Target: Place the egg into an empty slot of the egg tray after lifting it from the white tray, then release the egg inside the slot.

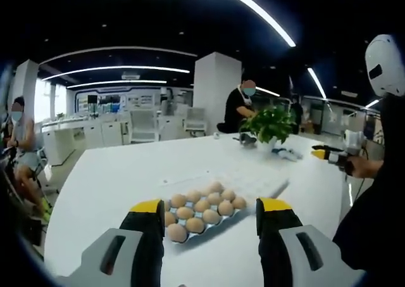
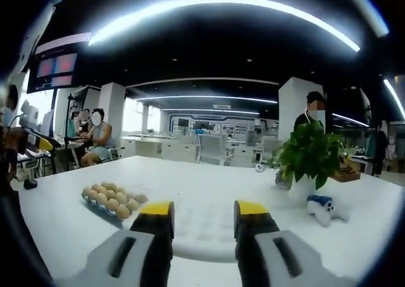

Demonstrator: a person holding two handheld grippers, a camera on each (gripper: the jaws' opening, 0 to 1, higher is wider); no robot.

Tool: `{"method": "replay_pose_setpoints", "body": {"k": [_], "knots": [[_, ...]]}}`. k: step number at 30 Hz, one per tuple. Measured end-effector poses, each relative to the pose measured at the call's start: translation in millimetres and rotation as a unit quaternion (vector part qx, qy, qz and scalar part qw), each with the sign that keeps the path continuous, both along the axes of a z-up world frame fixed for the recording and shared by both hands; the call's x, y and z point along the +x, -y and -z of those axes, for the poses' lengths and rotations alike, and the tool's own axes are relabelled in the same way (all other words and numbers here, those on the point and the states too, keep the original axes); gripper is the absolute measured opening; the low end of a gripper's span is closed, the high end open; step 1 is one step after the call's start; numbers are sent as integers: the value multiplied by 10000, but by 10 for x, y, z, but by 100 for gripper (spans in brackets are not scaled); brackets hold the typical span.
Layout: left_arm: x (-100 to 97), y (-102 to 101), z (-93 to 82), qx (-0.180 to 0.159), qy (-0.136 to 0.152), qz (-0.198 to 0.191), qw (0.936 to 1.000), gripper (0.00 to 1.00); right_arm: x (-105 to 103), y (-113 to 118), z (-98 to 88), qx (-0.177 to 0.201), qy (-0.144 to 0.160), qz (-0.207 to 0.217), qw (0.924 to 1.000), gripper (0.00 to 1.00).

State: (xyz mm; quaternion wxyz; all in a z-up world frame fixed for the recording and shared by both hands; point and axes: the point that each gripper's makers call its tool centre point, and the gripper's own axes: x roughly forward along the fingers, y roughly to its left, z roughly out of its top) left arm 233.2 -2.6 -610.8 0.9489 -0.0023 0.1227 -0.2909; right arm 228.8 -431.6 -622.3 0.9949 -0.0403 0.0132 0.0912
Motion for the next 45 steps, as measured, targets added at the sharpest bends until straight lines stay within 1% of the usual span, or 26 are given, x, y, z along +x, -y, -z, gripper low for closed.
{"method": "replay_pose_setpoints", "body": {"k": [5,9,17,28,37,40,43,45], "knots": [[-30,-7,-32,-83,50,-50,9999,59,-2,6,-50,-18,63,-1,10000,38],[-56,-11,-13,-78,28,-65,9999,59,-8,23,-57,-37,77,13,10000,38],[-153,-21,-16,-57,64,-60,9999,59,-69,-3,20,-29,19,4,10000,37],[-261,-39,-20,-72,118,-104,9999,59,-94,14,7,-6,24,40,10000,35],[-329,-57,12,-98,119,-170,9997,58,-117,-15,5,-6,43,-26,10000,34],[-348,-48,-2,-148,157,-177,9996,58,-114,-6,-28,-3,97,2,10000,34],[-350,-45,14,-144,149,-170,9996,58,-122,-20,-52,-63,93,-29,9999,34],[-353,-55,17,-194,136,-189,9995,58,-115,-5,-72,-30,133,-1,9999,34]]}}
